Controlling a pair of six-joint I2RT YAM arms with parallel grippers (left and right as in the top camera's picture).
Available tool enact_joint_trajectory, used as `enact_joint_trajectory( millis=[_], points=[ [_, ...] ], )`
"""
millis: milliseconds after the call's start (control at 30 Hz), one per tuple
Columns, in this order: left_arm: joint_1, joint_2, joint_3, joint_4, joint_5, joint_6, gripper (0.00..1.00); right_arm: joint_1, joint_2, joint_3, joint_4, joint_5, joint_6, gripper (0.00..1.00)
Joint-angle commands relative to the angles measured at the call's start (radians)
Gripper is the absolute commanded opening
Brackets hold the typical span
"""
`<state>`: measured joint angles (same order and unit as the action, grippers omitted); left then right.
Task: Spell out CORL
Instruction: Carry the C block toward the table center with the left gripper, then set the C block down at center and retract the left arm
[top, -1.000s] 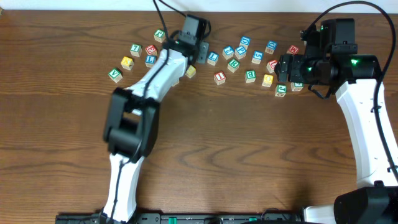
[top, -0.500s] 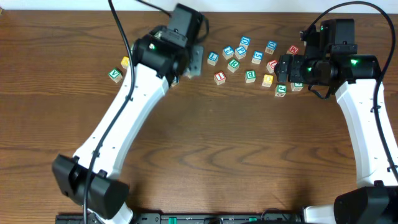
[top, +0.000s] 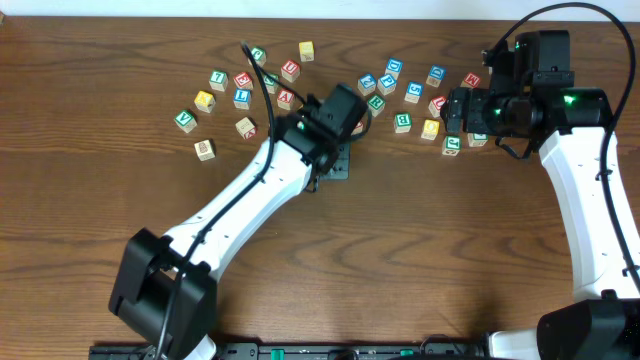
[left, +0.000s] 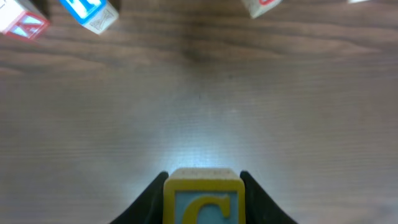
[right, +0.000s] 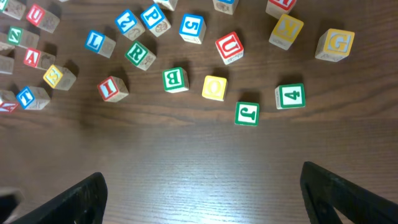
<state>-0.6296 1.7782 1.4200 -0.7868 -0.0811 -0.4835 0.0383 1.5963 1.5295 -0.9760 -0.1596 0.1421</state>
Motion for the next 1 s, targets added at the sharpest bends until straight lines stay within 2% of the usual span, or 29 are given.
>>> enact_joint_trajectory(
  millis=[0, 200, 433, 633, 967],
  points=[
    [0.024, 0.006, -0.108, 0.1, -0.01, -0.042, 0.21, -0.005, -0.006, -0.002, -0.004, 0.004, 0.01, 0.94],
    [0.06, 0.013, -0.232, 0.277, -0.009, -0.055, 0.21, -0.005, -0.006, -0.002, -0.004, 0.004, 0.01, 0.94],
    [0.05, 0.054, -0.281, 0.407, -0.01, -0.064, 0.21, -0.005, -0.006, -0.002, 0.003, 0.004, 0.01, 0.94],
    [0.049, 0.126, -0.281, 0.481, -0.01, -0.053, 0.31, -0.005, -0.006, -0.002, -0.004, 0.004, 0.01, 0.93],
    [0.048, 0.164, -0.281, 0.557, -0.01, 0.07, 0.31, -0.005, -0.006, -0.002, -0.002, 0.004, 0.01, 0.95]
  ],
)
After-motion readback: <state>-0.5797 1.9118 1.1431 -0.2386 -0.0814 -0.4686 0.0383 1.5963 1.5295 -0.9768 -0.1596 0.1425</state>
